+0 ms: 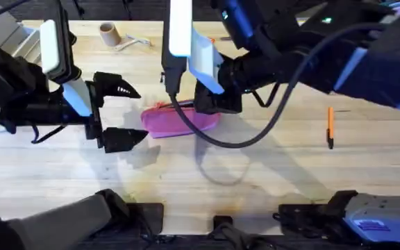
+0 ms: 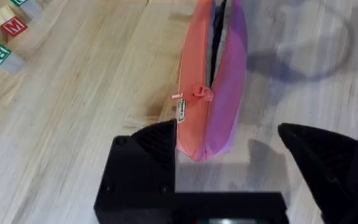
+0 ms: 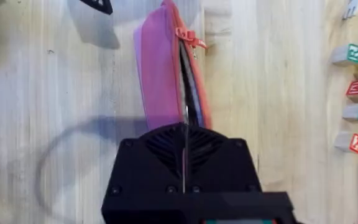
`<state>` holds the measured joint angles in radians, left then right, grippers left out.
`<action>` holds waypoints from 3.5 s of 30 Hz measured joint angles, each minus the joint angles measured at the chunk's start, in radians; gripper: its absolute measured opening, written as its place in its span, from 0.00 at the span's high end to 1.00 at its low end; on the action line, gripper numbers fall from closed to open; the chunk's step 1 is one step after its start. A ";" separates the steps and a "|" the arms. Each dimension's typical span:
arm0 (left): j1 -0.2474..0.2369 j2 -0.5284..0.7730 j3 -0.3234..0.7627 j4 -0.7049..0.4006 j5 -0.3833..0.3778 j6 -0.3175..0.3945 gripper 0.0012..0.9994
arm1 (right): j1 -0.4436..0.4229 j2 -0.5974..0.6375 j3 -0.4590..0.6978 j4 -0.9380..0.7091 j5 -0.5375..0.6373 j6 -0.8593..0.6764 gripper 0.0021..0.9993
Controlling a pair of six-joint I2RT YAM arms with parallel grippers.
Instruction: Unzip the bag, pick up the pens from the table one at a time and place them inside, then zip the bag closed.
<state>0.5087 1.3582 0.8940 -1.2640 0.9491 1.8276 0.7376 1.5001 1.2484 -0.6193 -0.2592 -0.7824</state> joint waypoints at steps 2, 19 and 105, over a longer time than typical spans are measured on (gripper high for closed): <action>0.000 0.000 0.000 0.000 0.000 0.001 0.01 | 0.000 0.012 0.000 0.001 0.000 0.000 0.97; 0.000 0.000 0.000 0.003 0.000 0.002 0.01 | 0.002 0.147 0.000 0.113 -0.027 0.000 0.97; 0.000 0.000 0.000 0.008 0.000 0.002 0.01 | -0.379 -0.271 0.006 -0.173 -0.023 0.617 0.00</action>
<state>0.5087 1.3582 0.8940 -1.2564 0.9489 1.8294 0.3589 1.2292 1.2541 -0.7919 -0.2827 -0.1657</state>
